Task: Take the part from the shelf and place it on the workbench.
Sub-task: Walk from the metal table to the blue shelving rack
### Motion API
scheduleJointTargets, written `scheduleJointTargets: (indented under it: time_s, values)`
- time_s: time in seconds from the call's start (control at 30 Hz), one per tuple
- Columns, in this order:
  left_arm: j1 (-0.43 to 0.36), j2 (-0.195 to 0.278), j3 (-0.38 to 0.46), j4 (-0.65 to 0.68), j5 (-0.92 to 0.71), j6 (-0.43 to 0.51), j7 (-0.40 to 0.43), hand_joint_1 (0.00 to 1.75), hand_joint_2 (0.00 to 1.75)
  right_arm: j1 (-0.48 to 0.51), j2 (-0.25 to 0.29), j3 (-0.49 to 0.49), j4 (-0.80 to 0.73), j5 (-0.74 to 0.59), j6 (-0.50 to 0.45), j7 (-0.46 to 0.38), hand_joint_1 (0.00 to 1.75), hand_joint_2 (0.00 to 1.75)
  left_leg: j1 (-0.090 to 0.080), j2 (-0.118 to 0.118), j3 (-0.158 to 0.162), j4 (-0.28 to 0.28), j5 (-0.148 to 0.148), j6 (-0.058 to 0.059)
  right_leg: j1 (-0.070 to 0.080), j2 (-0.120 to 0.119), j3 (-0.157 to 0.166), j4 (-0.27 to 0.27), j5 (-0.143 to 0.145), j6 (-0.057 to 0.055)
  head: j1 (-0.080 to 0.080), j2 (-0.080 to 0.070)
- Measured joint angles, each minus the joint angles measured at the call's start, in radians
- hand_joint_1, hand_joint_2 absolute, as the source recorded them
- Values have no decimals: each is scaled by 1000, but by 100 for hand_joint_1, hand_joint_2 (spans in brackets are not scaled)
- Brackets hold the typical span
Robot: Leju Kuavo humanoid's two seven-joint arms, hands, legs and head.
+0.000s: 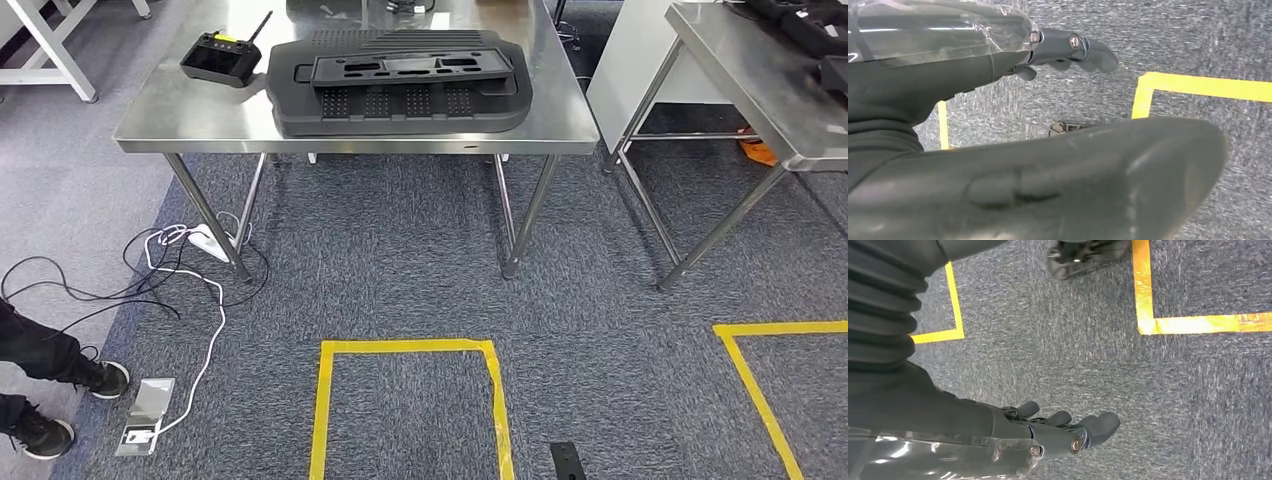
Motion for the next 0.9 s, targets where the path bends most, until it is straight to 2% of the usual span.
scheduleJointTargets:
  time_s: [0.03, 0.07, 0.13, 0.17, 0.2, 0.23, 0.3, 0.37, 0.47, 0.5, 0.53, 0.6, 0.63, 0.67, 0.7, 0.77, 0.8, 0.83, 0.87, 0.9]
  values:
    - [0, 0, 0, 0, 0, 0, -1, 0, 0, 1, -1, 7, 0, -21, -2, -15, 0, 0, 0, 0, -3, 1, 1, 0, 0, 0, -4, 21, -1, 1, 0, 0]
    - [0, 0, 0, 0, 0, 0, -1, 0, 0, 1, -2, 14, 0, -42, -2, -32, 0, 0, 0, 0, -4, 3, 2, -1, 0, 0, 9, 4, 17, 0, 1, 0]
    - [0, 0, -1, 0, -2, -2, -1, 0, 0, 1, -3, 23, 0, -80, -2, -62, 0, 0, 0, 0, -4, 5, 2, -3, 0, 0, 80, -126, 82, -6, 1, 0]
    - [-1, 0, -1, 0, -2, -3, -1, 0, 0, 0, -4, 27, 0, -95, -1, -74, 0, 0, -2, 0, -5, 8, 2, -6, 2, 0, 113, -194, 105, -10, 1, 0]
    - [-2, 0, -1, 0, -3, -4, -1, 0, 0, -1, -6, 31, 0, -108, -1, -83, 0, 0, -3, -1, -7, 9, 3, -11, 4, 1, 133, -240, 118, -14, 1, 0]
    - [-3, 0, -1, 0, -4, -5, -1, 0, 0, -2, -7, 36, 0, -120, 0, -90, 0, 0, -4, -1, -9, 11, 4, -17, 7, 1, 140, -262, 119, -18, 1, 0]
    - [-3, 0, -1, 0, -5, -7, -1, 0, 0, -1, -9, 48, 0, -140, 2, -101, 0, 0, -7, -2, -12, 12, 1, -15, 8, 3, 139, -266, 119, -23, -1, 0]
    - [-3, 1, -1, 0, -3, -7, -1, 0, 0, 0, -10, 61, 0, -154, 5, -104, 0, 0, -8, -4, -9, 12, -2, -10, 6, 2, 143, -273, 121, -21, -3, 0]
    - [-2, 0, -1, 0, 0, -7, -3, 0, 0, -5, -14, 78, 0, -175, 6, -104, 0, 0, -1, -4, 22, -47, 26, -1, 6, 0, 158, -289, 127, -15, -8, 0]
    - [-2, 0, -1, 0, 0, -7, -4, 0, 0, -7, -16, 84, 0, -180, 6, -103, 0, 0, 4, -2, 38, -78, 41, 2, 7, 1, 153, -274, 116, -13, -8, 0]
    - [-2, -1, -1, 0, 0, -6, -5, 0, 0, -9, -18, 90, 0, -185, 6, -102, 0, 0, 11, 0, 51, -103, 53, 0, 7, 2, 135, -237, 95, -11, -5, 0]
    - [-1, -1, -1, 0, 1, -6, -5, 0, 0, -10, -19, 101, 0, -192, 6, -100, 0, 0, 16, 4, 59, -118, 59, -5, -3, 3, 71, -121, 41, 0, 1, 0]
    - [0, -1, -1, 0, 1, -6, -5, 0, 0, -10, -20, 106, 0, -195, 6, -99, 0, 0, 20, 5, 60, -118, 57, -10, -10, 3, 43, -73, 29, 9, 2, 0]
    - [1, -1, -2, 0, 1, -6, -5, 0, 0, -9, -22, 110, 0, -198, 6, -98, 0, 0, 27, 6, 61, -115, 53, -18, -19, 2, 29, -57, 36, 20, 3, 0]
    - [2, -2, -2, 0, 1, -6, -5, 0, 0, -8, -24, 114, 0, -200, 6, -98, 0, 0, 36, 6, 61, -107, 47, -30, -29, 0, 34, -78, 63, 32, 3, 0]
    - [4, -1, -2, 1, 1, -6, -5, 0, 0, -8, -26, 121, 0, -204, 5, -98, 0, 0, 56, 9, 57, -75, 23, -62, -48, -9, 77, -184, 131, 61, 8, 0]
    - [3, 0, -2, 2, 1, -6, -5, 0, 0, -9, -25, 126, 0, -208, 5, -98, 0, 0, 62, 10, 52, -52, 7, -79, -53, -11, 92, -225, 149, 66, 15, 0]
    - [2, 1, -2, 2, 1, -5, -5, 0, 0, -10, -25, 131, 0, -212, 4, -98, 0, 0, 64, 12, 47, -33, -6, -93, -56, -11, 97, -242, 151, 60, 20, 0]
    - [1, 2, -2, 3, 0, -5, -5, 0, 0, -10, -25, 136, 0, -218, 2, -99, 0, 0, 63, 13, 44, -21, -15, -103, -54, -8, 92, -235, 140, 49, 21, 0]
    - [1, 2, -2, 4, 0, -5, -5, 0, 0, -10, -25, 141, 0, -224, 0, -100, 0, 0, 64, 13, 44, -15, -19, -109, -52, -2, 86, -226, 134, 31, 18, 0]
